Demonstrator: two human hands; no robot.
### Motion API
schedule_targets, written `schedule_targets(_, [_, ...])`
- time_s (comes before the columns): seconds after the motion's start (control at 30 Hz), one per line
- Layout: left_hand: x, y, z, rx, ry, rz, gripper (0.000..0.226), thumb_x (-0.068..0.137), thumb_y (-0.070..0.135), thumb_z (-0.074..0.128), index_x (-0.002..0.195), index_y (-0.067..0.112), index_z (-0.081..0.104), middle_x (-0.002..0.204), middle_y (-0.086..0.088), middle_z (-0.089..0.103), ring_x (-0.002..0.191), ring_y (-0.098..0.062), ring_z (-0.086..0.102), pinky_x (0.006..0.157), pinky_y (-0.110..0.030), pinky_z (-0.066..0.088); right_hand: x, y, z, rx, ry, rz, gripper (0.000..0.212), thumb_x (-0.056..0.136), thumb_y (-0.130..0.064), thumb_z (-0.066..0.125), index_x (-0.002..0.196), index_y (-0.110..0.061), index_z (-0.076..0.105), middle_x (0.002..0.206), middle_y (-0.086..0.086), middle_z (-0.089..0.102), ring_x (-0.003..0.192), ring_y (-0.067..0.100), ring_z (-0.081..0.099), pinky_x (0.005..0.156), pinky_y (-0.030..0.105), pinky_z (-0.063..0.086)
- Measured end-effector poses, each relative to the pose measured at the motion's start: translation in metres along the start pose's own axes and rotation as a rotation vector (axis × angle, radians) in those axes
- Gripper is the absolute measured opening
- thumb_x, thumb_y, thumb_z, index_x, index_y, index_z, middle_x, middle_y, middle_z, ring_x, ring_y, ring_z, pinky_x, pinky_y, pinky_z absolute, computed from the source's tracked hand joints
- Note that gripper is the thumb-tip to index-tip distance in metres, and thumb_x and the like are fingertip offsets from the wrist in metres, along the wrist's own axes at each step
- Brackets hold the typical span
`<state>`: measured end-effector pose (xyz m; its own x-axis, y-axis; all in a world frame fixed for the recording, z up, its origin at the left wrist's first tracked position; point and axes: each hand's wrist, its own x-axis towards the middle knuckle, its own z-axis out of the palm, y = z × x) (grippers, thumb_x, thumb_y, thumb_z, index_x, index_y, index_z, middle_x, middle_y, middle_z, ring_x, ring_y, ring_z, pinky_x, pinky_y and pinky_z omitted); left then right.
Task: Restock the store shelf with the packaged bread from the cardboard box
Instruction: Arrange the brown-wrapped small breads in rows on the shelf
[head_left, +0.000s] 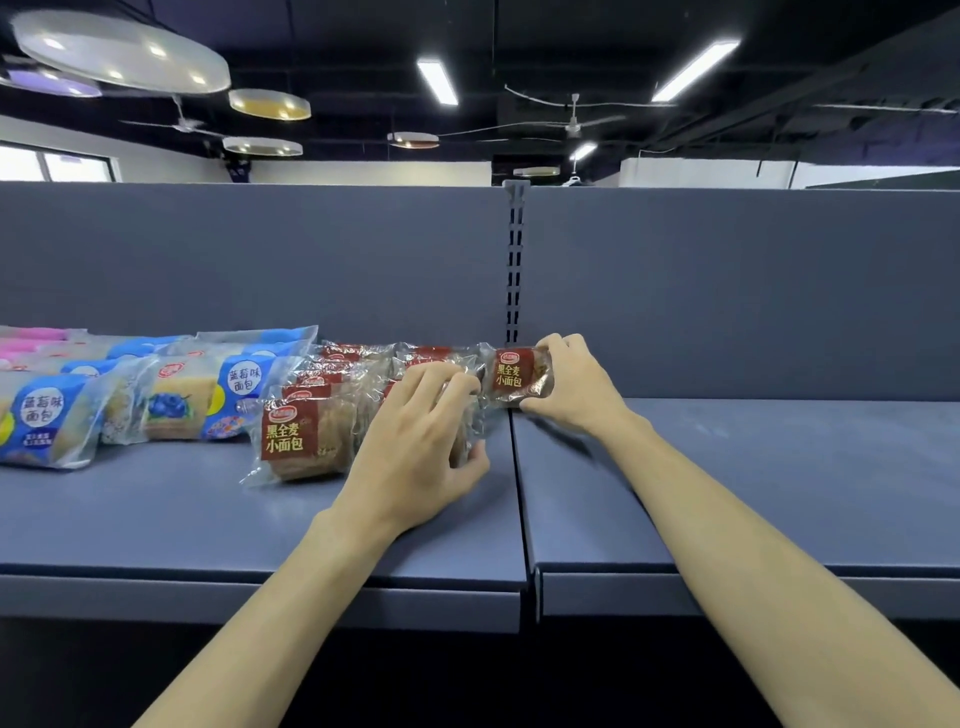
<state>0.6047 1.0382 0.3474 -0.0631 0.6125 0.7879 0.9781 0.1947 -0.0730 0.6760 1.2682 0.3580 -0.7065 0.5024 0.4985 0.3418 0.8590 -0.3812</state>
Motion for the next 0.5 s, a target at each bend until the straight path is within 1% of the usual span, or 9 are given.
schedule_targets(0.23, [-0.0021, 0.0005, 0.0005, 0.000, 0.006, -0.016, 0.037, 0.076, 0.025, 0.063, 0.109, 0.010, 0.057, 0.110, -0.003, 0.054, 0.104, -0.026, 0.049, 0.092, -0.035, 0.044, -0.0031, -0.0027, 0.0046, -0.023, 0.017, -0.012, 0.065, 0.074, -0.032, 0.082, 0.126, -0.019, 0.045, 0.125, 0.001, 0.039, 0.106, 0.027, 0.054, 0.089, 0.042, 0.051])
schedule_targets(0.37, [-0.0017, 0.0001, 0.0004, -0.002, 0.018, -0.021, 0.036, 0.075, 0.023, 0.064, 0.107, 0.010, 0.057, 0.108, -0.003, 0.054, 0.102, -0.027, 0.049, 0.091, -0.036, 0.044, -0.0053, -0.0036, 0.0029, -0.057, 0.025, -0.005, 0.065, 0.072, -0.039, 0.080, 0.124, -0.024, 0.045, 0.125, -0.003, 0.039, 0.103, 0.024, 0.055, 0.082, 0.039, 0.051])
schedule_targets(0.5, [-0.0019, -0.0004, 0.0007, -0.009, 0.017, -0.019, 0.034, 0.075, 0.023, 0.062, 0.106, 0.010, 0.056, 0.105, -0.002, 0.054, 0.101, -0.026, 0.049, 0.091, -0.037, 0.044, -0.0075, -0.0040, 0.0006, -0.076, 0.040, 0.009, 0.065, 0.071, -0.043, 0.081, 0.124, -0.027, 0.046, 0.126, -0.004, 0.040, 0.103, 0.023, 0.056, 0.083, 0.038, 0.050])
